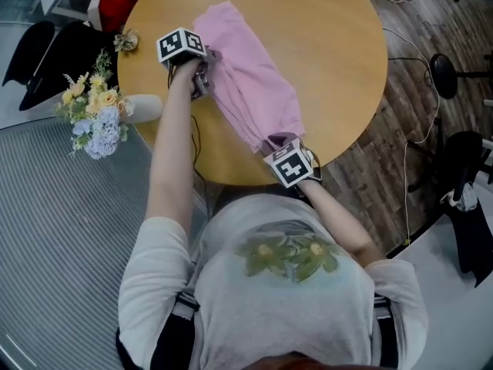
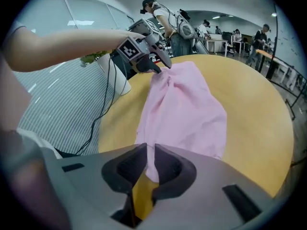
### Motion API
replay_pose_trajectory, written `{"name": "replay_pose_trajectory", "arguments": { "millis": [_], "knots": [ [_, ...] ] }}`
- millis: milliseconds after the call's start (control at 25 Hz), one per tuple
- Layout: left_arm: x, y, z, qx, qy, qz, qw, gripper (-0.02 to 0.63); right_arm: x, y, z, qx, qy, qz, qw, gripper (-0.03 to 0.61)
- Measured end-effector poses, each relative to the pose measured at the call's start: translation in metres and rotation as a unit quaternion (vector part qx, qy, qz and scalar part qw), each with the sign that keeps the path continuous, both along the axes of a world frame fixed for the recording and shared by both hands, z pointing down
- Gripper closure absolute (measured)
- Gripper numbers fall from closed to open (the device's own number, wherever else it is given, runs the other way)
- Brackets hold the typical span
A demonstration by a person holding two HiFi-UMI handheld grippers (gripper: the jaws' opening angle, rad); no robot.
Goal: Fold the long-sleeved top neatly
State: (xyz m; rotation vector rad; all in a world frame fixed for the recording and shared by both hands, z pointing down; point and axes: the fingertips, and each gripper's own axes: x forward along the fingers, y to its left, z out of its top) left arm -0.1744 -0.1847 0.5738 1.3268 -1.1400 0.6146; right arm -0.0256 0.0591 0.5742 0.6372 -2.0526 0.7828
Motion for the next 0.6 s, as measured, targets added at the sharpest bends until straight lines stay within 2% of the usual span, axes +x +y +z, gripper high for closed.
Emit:
{"name": "replay_pose_trajectory", "arguments": {
  "millis": [120, 200, 240, 280, 320, 480, 560, 600],
  "knots": [
    [-0.004, -0.002, 0.021, -0.039, -0.047, 0.036, 0.9975, 0.426, -0.003, 0.002, -0.005, -0.007, -0.015, 0.008, 1.000, 0.531],
    [-0.008, -0.001, 0.031, -0.061, -0.079, 0.075, 0.9922, 0.432, -0.006, 0.001, -0.008, -0.005, -0.023, 0.022, 0.999, 0.534],
    [-0.010, -0.001, 0.031, -0.062, -0.091, 0.090, 0.9899, 0.461, -0.006, 0.000, -0.009, 0.000, -0.026, 0.031, 0.999, 0.535],
    [-0.011, -0.002, 0.029, -0.054, -0.095, 0.097, 0.9893, 0.517, -0.006, -0.001, -0.010, 0.008, -0.028, 0.042, 0.999, 0.537],
    [-0.011, -0.004, 0.025, -0.041, -0.090, 0.097, 0.9904, 0.561, -0.004, -0.003, -0.011, 0.017, -0.029, 0.053, 0.998, 0.537],
    [0.003, -0.019, -0.008, 0.021, 0.003, 0.080, 0.9966, 0.583, 0.008, -0.006, -0.023, 0.038, -0.037, 0.112, 0.992, 0.538],
    [0.020, -0.030, -0.038, 0.086, 0.075, 0.088, 0.9896, 0.583, 0.019, -0.010, -0.035, 0.064, -0.044, 0.148, 0.986, 0.540],
    [0.030, -0.035, -0.060, 0.132, 0.118, 0.097, 0.9793, 0.583, 0.025, -0.012, -0.044, 0.084, -0.046, 0.167, 0.981, 0.540]
  ]
}}
